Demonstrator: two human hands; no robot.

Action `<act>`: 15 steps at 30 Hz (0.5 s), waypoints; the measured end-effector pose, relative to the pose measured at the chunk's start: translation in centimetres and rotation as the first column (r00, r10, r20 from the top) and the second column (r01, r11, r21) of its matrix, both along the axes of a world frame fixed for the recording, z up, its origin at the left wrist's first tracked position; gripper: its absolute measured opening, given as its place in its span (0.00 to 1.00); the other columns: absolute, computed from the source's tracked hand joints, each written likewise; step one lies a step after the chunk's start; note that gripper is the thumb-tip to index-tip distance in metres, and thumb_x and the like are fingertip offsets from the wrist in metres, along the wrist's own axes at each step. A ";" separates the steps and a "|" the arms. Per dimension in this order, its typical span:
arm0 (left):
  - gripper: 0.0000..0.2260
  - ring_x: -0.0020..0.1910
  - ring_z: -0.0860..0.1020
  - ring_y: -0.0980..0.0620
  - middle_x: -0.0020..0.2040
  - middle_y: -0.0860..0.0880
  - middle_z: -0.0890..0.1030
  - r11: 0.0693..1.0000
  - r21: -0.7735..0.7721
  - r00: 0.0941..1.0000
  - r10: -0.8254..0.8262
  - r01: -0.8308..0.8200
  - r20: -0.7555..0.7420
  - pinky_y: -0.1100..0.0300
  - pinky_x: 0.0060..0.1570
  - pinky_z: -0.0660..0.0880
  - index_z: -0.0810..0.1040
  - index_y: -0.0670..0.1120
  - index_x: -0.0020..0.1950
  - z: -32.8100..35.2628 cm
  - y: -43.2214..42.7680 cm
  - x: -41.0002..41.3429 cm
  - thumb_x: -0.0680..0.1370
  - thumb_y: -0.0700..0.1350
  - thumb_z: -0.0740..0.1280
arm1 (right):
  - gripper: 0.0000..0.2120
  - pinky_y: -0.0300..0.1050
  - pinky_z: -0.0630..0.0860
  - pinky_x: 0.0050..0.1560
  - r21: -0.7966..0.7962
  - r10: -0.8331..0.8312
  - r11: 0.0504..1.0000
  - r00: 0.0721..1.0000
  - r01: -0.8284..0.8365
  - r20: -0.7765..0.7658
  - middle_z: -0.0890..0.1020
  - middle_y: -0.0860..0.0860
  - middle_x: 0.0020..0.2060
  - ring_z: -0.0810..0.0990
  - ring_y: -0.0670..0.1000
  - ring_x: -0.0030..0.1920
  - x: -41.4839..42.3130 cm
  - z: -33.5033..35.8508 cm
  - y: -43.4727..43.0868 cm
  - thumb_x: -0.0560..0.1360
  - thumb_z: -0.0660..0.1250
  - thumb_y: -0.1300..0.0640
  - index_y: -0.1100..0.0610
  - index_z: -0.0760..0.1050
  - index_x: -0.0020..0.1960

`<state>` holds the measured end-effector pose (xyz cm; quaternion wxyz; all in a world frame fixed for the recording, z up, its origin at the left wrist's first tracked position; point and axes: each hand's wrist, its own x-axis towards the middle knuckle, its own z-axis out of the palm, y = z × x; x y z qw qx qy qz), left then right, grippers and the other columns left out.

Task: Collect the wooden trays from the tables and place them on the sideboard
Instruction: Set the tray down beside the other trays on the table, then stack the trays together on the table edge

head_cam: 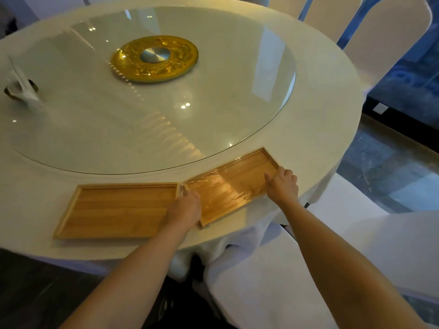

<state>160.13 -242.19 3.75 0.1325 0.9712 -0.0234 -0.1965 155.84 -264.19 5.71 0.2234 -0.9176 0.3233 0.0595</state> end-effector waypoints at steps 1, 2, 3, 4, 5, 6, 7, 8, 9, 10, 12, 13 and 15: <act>0.21 0.59 0.74 0.37 0.63 0.36 0.73 1.000 0.007 0.999 0.022 -0.021 -0.037 0.47 0.56 0.72 0.61 0.38 0.70 -0.3 -0.3 -0.1 0.81 0.48 0.48 | 0.26 0.56 0.67 0.62 0.019 -0.003 1.000 1.000 0.003 -0.001 0.66 0.63 0.66 0.65 0.63 0.66 0.2 -0.3 -0.5 0.80 0.51 0.48 0.66 0.59 0.69; 0.21 0.58 0.74 0.38 0.63 0.36 0.73 0.999 0.019 0.997 0.039 -0.038 -0.064 0.48 0.55 0.72 0.63 0.37 0.69 -0.7 -0.5 -0.1 0.81 0.48 0.47 | 0.26 0.56 0.67 0.62 0.038 -0.002 0.999 1.000 0.002 0.000 0.66 0.63 0.67 0.65 0.62 0.66 0.4 -0.6 -0.9 0.80 0.51 0.48 0.65 0.59 0.70; 0.21 0.56 0.75 0.39 0.61 0.37 0.74 0.998 0.039 0.996 0.044 -0.041 -0.084 0.50 0.52 0.73 0.66 0.36 0.67 -1.1 -0.5 -0.2 0.81 0.49 0.47 | 0.26 0.56 0.66 0.62 0.056 0.004 0.998 1.000 -0.004 0.000 0.66 0.62 0.67 0.65 0.62 0.66 0.6 -0.9 -1.3 0.80 0.51 0.47 0.65 0.58 0.70; 0.22 0.55 0.76 0.40 0.59 0.38 0.76 0.997 0.051 0.993 0.068 -0.064 -0.101 0.51 0.50 0.73 0.67 0.36 0.65 -1.3 -0.6 -0.1 0.81 0.50 0.47 | 0.27 0.55 0.66 0.62 0.062 0.012 0.998 1.000 -0.012 0.000 0.66 0.62 0.67 0.65 0.62 0.67 0.9 -1.2 -1.6 0.80 0.51 0.47 0.65 0.58 0.70; 0.22 0.55 0.76 0.40 0.59 0.38 0.76 0.994 0.039 0.988 0.107 -0.103 -0.112 0.52 0.50 0.73 0.68 0.36 0.64 -1.5 -0.6 -0.1 0.81 0.51 0.47 | 0.27 0.55 0.67 0.62 0.061 0.013 0.998 1.000 -0.013 -0.002 0.66 0.61 0.67 0.65 0.61 0.67 1.1 -1.5 -1.9 0.80 0.51 0.47 0.65 0.58 0.70; 0.23 0.56 0.76 0.40 0.60 0.38 0.76 0.988 0.020 0.980 0.155 -0.154 -0.126 0.51 0.51 0.72 0.67 0.36 0.65 -1.6 -0.6 0.0 0.81 0.52 0.47 | 0.27 0.55 0.67 0.62 0.059 0.008 0.998 1.000 -0.008 -0.006 0.67 0.61 0.67 0.65 0.61 0.66 1.3 -1.8 -2.3 0.79 0.51 0.46 0.65 0.58 0.70; 0.24 0.57 0.75 0.40 0.61 0.38 0.75 0.983 0.013 0.974 0.181 -0.181 -0.137 0.51 0.53 0.72 0.67 0.36 0.66 -1.7 -0.8 0.0 0.81 0.53 0.47 | 0.27 0.55 0.67 0.62 0.065 -0.005 0.998 1.000 0.005 -0.008 0.68 0.62 0.66 0.66 0.62 0.66 1.4 -2.0 -2.6 0.79 0.52 0.47 0.65 0.59 0.69; 0.25 0.59 0.74 0.40 0.62 0.37 0.74 0.981 0.018 0.969 0.194 -0.194 -0.150 0.50 0.54 0.71 0.66 0.37 0.66 -1.7 -1.0 0.1 0.81 0.53 0.47 | 0.26 0.55 0.66 0.62 0.085 -0.023 0.996 1.000 0.024 -0.009 0.68 0.62 0.66 0.66 0.62 0.66 1.6 -2.2 -2.8 0.79 0.52 0.47 0.66 0.59 0.69; 0.25 0.59 0.74 0.39 0.63 0.37 0.74 0.980 0.025 0.967 0.200 -0.199 -0.160 0.50 0.55 0.71 0.65 0.37 0.67 -1.8 -1.2 0.1 0.80 0.54 0.47 | 0.26 0.55 0.66 0.63 0.110 -0.042 0.993 0.999 0.043 -0.012 0.68 0.62 0.67 0.65 0.62 0.66 1.7 -2.4 -3.0 0.80 0.52 0.47 0.66 0.59 0.69; 0.25 0.60 0.74 0.39 0.62 0.37 0.74 0.979 0.033 0.965 0.202 -0.200 -0.164 0.49 0.55 0.71 0.65 0.36 0.67 -1.8 -1.3 0.1 0.80 0.55 0.47 | 0.26 0.56 0.66 0.63 0.127 -0.055 0.990 0.998 0.057 -0.013 0.68 0.63 0.67 0.65 0.63 0.66 1.8 -2.6 -3.0 0.80 0.52 0.47 0.66 0.59 0.69; 0.25 0.59 0.74 0.38 0.61 0.36 0.75 0.978 0.037 0.967 0.207 -0.204 -0.151 0.49 0.53 0.72 0.65 0.36 0.65 -1.9 -1.5 0.0 0.80 0.55 0.48 | 0.26 0.55 0.66 0.63 0.119 -0.063 0.991 0.998 0.063 -0.002 0.68 0.63 0.67 0.65 0.63 0.66 1.9 -3.0 -2.7 0.80 0.52 0.47 0.65 0.60 0.69; 0.25 0.57 0.75 0.38 0.60 0.36 0.75 0.979 0.037 0.970 0.206 -0.203 -0.131 0.49 0.51 0.72 0.65 0.36 0.65 -2.0 -1.6 -0.1 0.80 0.55 0.48 | 0.25 0.55 0.66 0.63 0.109 -0.070 0.992 0.998 0.068 0.008 0.68 0.63 0.66 0.65 0.63 0.66 1.9 -3.2 -2.5 0.79 0.52 0.48 0.65 0.60 0.68; 0.25 0.55 0.76 0.38 0.58 0.36 0.77 0.979 0.047 0.974 0.200 -0.196 -0.104 0.50 0.48 0.73 0.65 0.35 0.65 -2.0 -1.6 -0.3 0.80 0.55 0.48 | 0.25 0.55 0.67 0.62 0.091 -0.104 0.991 0.994 0.101 0.024 0.69 0.63 0.65 0.66 0.62 0.65 2.0 -3.3 -2.0 0.79 0.52 0.49 0.66 0.61 0.68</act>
